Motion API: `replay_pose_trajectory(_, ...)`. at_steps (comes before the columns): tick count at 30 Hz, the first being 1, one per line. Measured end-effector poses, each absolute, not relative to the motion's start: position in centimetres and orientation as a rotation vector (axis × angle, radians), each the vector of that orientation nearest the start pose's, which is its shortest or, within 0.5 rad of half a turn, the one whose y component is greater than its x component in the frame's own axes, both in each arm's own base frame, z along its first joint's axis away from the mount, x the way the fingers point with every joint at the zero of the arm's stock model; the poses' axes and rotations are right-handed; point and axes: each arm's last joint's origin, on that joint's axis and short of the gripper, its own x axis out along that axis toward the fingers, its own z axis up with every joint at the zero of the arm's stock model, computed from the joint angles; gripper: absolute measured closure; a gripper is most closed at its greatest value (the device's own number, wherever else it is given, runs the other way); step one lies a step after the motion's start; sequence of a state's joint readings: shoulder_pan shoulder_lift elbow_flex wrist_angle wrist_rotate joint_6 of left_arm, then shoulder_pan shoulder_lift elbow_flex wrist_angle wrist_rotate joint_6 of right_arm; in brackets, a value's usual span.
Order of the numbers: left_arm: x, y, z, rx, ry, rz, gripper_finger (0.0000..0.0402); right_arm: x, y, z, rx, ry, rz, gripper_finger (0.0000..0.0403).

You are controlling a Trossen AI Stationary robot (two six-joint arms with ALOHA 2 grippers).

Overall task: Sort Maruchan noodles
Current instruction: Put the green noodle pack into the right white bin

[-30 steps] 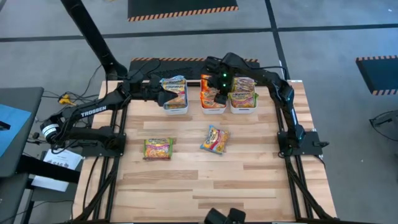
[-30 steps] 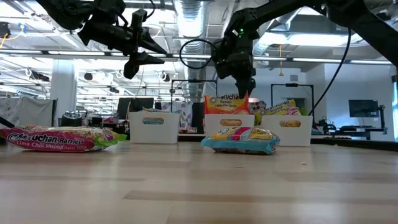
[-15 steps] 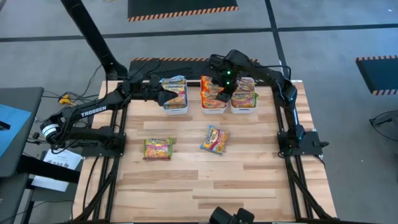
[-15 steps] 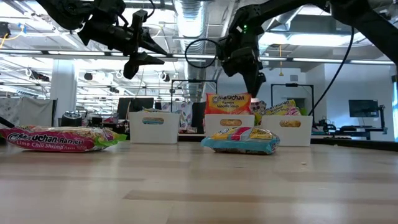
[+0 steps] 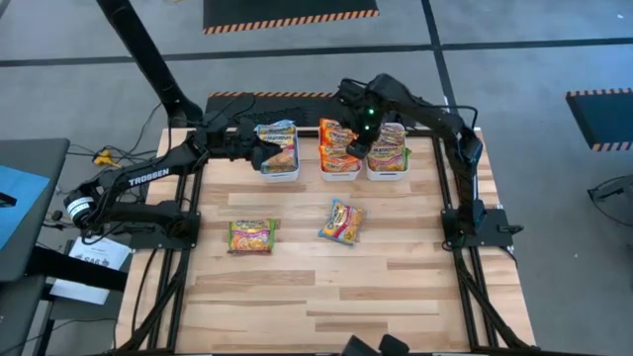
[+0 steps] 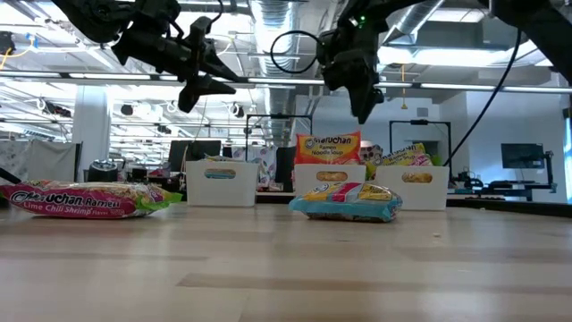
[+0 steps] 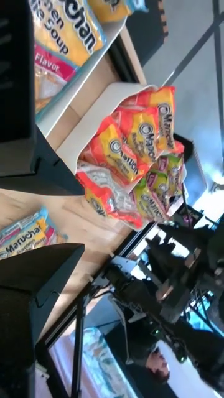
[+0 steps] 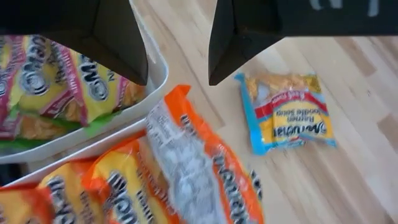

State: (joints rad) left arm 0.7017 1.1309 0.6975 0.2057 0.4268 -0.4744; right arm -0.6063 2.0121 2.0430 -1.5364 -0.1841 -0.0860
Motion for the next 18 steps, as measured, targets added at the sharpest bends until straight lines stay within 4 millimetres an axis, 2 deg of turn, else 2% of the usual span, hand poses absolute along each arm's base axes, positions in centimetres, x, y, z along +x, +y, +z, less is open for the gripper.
replay_pose_trajectory(5,19.6,15.0,27.0,-0.609,0.147,0.345,0.0283,31.6,-21.0,31.2,0.521,1.444,-0.261,0.0211)
replay_pose_trajectory(8,19.5,14.9,26.7,-0.646,0.174,0.334,0.0283,32.0,-20.4,31.0,0.466,1.458,-0.206,0.0211)
replay_pose_trajectory(11,19.5,14.8,26.6,-0.667,0.186,0.292,0.0283,32.6,-19.4,31.0,0.443,1.463,-0.176,0.0211)
replay_pose_trajectory(18,19.6,14.3,26.7,-0.73,0.217,0.133,0.0283,34.3,-16.3,31.0,0.531,1.463,-0.176,0.0211)
